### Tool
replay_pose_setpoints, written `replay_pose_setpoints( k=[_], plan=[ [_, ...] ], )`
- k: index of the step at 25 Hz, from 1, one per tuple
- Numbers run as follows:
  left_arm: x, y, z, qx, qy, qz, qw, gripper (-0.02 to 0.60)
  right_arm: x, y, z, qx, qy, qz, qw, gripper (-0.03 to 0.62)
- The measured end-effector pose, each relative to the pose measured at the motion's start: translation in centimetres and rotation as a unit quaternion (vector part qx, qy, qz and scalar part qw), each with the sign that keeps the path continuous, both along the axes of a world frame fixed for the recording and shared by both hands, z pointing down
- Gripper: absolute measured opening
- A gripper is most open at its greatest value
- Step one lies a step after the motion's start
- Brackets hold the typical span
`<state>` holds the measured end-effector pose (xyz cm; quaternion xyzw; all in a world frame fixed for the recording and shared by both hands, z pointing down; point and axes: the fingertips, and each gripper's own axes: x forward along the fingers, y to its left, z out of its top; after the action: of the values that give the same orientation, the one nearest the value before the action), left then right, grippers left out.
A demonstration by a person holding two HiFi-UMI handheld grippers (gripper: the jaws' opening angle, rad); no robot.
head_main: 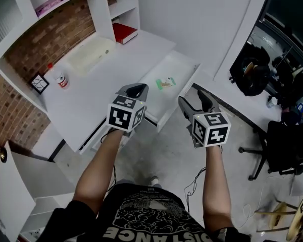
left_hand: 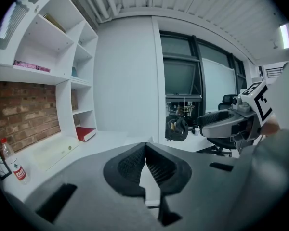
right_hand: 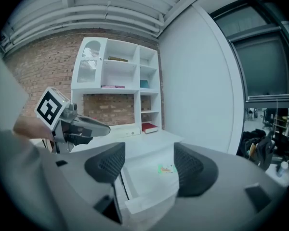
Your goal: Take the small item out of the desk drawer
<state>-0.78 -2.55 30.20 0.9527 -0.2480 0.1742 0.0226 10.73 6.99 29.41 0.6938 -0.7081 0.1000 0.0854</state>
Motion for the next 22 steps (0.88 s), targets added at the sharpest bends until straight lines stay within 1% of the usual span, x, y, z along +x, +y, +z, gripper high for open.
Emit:
replay_pose_setpoints(
  k=[6,11,17,22],
  plan=[
    [0.4,-2.1,1.1,0.003,-0.008,-0.015,0.9998,0.006,0.8,-2.7,1.8,-0.028,0.018,-0.040,0.999,0.308],
    [0.8,-4.7,2.3,-0.003,-0.007,-0.027,0.9996,0.006,1.6,-5.6,3.4,-0.047,0.028,-0.061,0.997,0.311],
    [2.7,-9.4,3.7,-0.009,-0.002,-0.037,0.9993,0.006,3.4,-10.4,4.7,-0.057,0.037,-0.076,0.995,0.320],
    [5.0,-14.2,4.6,-0.021,-0.001,-0.049,0.9986,0.006,5.5,-15.3,5.7,-0.073,0.040,-0.096,0.992,0.327]
  ],
)
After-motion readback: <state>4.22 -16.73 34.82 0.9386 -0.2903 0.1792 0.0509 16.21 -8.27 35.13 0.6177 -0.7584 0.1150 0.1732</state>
